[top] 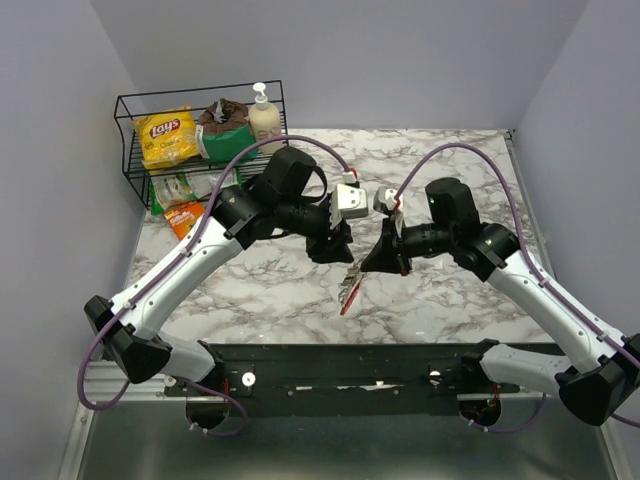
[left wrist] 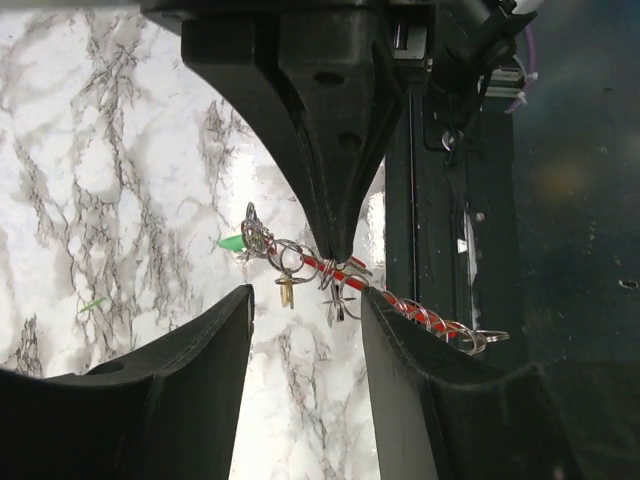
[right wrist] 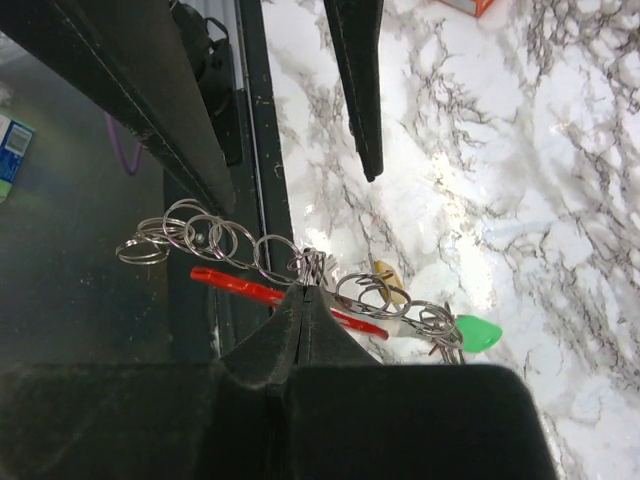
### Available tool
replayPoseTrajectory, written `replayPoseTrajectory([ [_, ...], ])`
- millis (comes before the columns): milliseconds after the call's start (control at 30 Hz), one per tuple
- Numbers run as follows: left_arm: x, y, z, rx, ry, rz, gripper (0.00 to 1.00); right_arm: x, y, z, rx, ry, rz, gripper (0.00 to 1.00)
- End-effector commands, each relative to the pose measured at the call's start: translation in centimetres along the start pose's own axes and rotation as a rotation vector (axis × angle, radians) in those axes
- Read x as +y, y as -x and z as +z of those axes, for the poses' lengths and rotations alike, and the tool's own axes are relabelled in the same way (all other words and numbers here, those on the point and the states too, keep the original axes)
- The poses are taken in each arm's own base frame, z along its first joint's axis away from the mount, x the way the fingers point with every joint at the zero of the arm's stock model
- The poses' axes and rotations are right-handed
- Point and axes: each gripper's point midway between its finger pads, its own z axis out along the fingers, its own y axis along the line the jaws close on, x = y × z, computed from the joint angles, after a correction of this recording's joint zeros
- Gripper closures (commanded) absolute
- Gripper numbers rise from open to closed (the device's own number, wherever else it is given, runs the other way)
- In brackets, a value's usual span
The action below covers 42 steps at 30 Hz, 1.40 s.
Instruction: Put the keys on the keyring
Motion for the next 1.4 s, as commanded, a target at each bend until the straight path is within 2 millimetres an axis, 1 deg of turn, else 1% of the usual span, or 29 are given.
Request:
replayPoseTrajectory([
  [0,-1.2,-1.6,1.0,0.083,-0.090,-0.032,0.48,0.8,0.9,-0.4,-0.006,0.022,-0.027,0.99],
  [133,-1.2,-2.0,1.7,0.101,-0.114,-0.028,0.51,0.8,0.9,-0.4,-0.008,0.024,-0.032,0.99],
  [233,-1.3,-1.8,2.2,0.087,-0.136,-0.015,0.51,0.8,1.0,-0.5,-0.009,0.022,-0.035,0.99],
  [333,-1.2,-1.8,2.6,0.074,-0.142,-0.008,0.53,0.8,1.1,-0.5,-0.013,0.024,-0.039,0.99],
  [633,-1.2,-2.2,3.6,0.074,-0.166,-0.016,0.55,0.8,1.3,-0.7,-0.024,0.009,-0.051,0.99],
  [800,-1.2,-2.1,4.1,0.071,-0.169,-0.012,0.60,0.9,1.4,-0.8,-0.031,0.010,-0.059,0.99],
  [900,-1.1,-2.2,4.3,0.072,-0.167,-0.013,0.67,0.9,1.6,-0.9,-0.038,0.005,-0.065,0.99],
  [933,-1.1,-2.3,4.4,0.075,-0.169,-0.016,0.67,1.0,1.5,-0.9,-0.038,0.007,-0.062,0.99],
  [1000,-0.9,-2.4,4.5,0.083,-0.159,-0.019,0.66,1.0,1.5,-0.9,-0.040,0.002,-0.065,0.99],
  [1067,-0.6,-2.9,4.5,0.106,-0.142,-0.022,0.62,1.0,1.5,-1.0,-0.044,-0.002,-0.069,0.99],
  [1133,-0.5,-3.2,4.6,0.121,-0.134,-0.026,0.60,1.0,1.7,-1.1,-0.050,-0.011,-0.074,0.99],
  [1233,-0.4,-3.5,4.4,0.135,-0.123,-0.021,0.60,0.9,1.7,-1.2,-0.053,-0.020,-0.075,0.99],
  [1333,-0.4,-3.7,4.5,0.134,-0.126,-0.020,0.68,1.0,1.8,-1.2,-0.058,-0.020,-0.077,0.99],
  [1367,-0.4,-3.8,4.6,0.134,-0.129,-0.026,0.76,1.0,1.8,-1.2,-0.059,-0.018,-0.078,0.99],
])
